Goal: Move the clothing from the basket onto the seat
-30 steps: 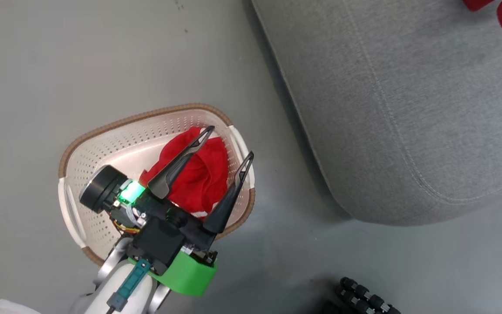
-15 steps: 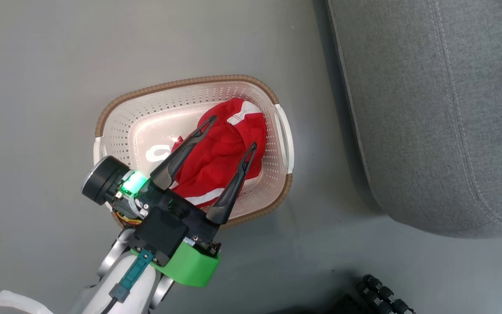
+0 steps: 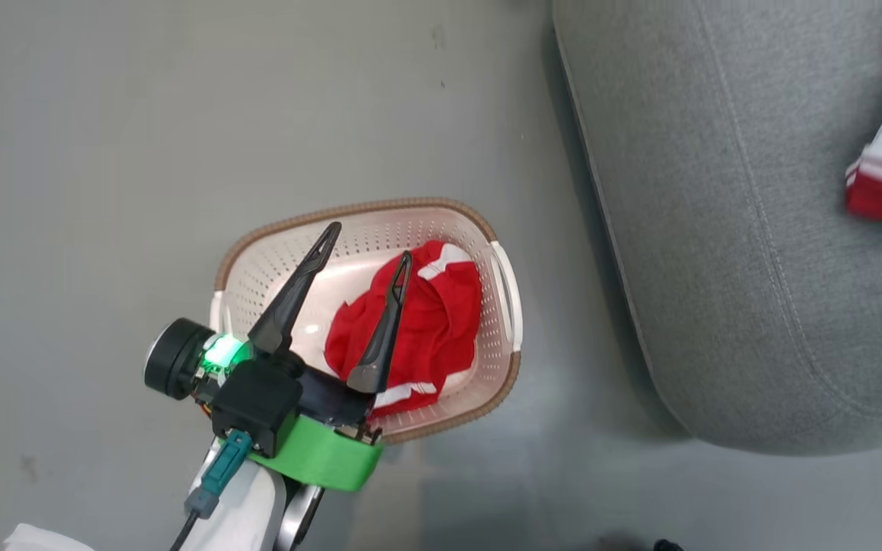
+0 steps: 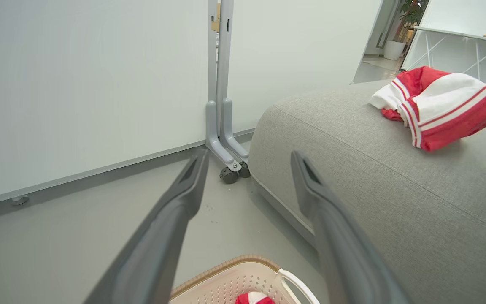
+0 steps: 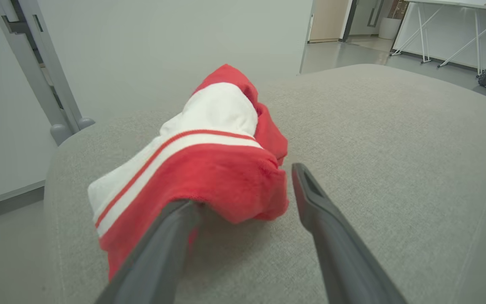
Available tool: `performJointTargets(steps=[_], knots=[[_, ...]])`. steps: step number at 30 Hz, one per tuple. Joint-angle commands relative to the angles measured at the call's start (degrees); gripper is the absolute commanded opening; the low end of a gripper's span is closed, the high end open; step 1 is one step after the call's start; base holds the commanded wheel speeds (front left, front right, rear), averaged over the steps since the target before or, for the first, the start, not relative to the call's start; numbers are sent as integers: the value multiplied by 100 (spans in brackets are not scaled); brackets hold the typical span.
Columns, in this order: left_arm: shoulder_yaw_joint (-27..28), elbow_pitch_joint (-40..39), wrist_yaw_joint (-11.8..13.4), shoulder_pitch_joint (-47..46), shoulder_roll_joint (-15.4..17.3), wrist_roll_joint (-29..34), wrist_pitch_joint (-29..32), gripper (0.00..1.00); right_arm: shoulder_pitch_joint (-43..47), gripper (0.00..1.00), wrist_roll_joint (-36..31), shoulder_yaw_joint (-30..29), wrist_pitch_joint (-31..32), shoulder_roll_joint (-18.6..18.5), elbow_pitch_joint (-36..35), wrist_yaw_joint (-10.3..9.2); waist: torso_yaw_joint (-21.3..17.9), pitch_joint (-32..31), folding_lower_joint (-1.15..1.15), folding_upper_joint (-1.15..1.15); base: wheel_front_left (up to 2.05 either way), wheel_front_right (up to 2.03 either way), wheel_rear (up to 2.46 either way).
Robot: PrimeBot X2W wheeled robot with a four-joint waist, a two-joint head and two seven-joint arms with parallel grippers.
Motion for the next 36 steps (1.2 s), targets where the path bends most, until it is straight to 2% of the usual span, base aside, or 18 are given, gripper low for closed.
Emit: performJointTargets(steps=[1,5,8,14,22,31,36], knots=[[79,60,15,143,-52,-24,-5,100,301,100,13,-10,-18,135,-78,-8,274,-676,0,0,0,0,0],[301,166,28,404,-203,-86,-5,100,869,100,-64,193,-18,411,-140,-8,482,-1117,0,0,0,0,0],[470,179,31,595,-285,-121,-5,100,1151,100,10,634,-18,533,-101,-8,591,-1394,0,0,0,0,0],[838,209,110,988,-432,-214,-5,100,1396,100,139,1676,-18,581,-206,-7,791,-1985,0,0,0,0,0],[1331,256,382,1644,-481,-581,-5,100,1626,100,18,2871,-18,542,-600,-8,935,-2694,0,0,0,0,0],[1539,6,572,2101,-478,-569,-5,100,2014,100,88,3401,-18,535,-1071,-8,852,-3041,0,0,0,0,0],[1494,-15,599,2196,-479,-436,-4,100,2210,100,-163,3730,-18,397,-1157,-8,832,-3111,0,0,0,0,0]])
